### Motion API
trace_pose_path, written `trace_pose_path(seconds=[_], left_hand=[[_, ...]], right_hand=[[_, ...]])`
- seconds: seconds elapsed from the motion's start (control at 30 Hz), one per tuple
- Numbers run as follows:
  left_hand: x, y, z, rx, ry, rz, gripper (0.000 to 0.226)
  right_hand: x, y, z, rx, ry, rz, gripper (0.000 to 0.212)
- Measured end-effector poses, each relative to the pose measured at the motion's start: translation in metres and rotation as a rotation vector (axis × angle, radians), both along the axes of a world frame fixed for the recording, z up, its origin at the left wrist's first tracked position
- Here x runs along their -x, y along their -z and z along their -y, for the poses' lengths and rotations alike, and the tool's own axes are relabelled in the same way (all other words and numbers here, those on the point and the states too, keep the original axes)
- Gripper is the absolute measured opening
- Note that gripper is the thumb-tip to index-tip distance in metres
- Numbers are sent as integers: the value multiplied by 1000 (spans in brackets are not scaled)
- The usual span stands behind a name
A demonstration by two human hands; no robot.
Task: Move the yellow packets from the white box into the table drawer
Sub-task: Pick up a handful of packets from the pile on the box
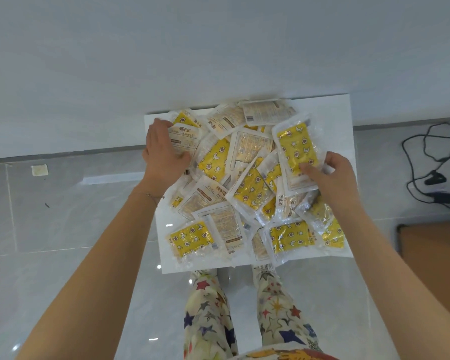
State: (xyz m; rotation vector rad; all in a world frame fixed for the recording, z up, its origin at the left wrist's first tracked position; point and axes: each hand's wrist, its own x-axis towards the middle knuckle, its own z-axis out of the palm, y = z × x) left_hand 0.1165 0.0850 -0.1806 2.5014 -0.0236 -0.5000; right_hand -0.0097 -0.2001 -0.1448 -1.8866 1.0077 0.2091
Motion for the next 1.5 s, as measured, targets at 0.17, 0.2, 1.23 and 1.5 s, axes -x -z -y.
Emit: trace_pose_path(seconds=[0.17, 0.2, 1.23, 1.5], left_hand=[[-2, 0, -1, -36, 6, 21, 60], [-3, 0, -1, -51, 8, 28, 59], [61, -64, -35, 524, -530, -196, 48], [139, -182, -48, 1009, -798, -470, 49]], right_hand=[[0, -4, -2, 96, -32, -28, 30], [0, -4, -4, 61, -20, -53, 30], [2, -37, -32, -363, 291, 68, 49], [33, -141, -61, -708, 233, 46, 65]])
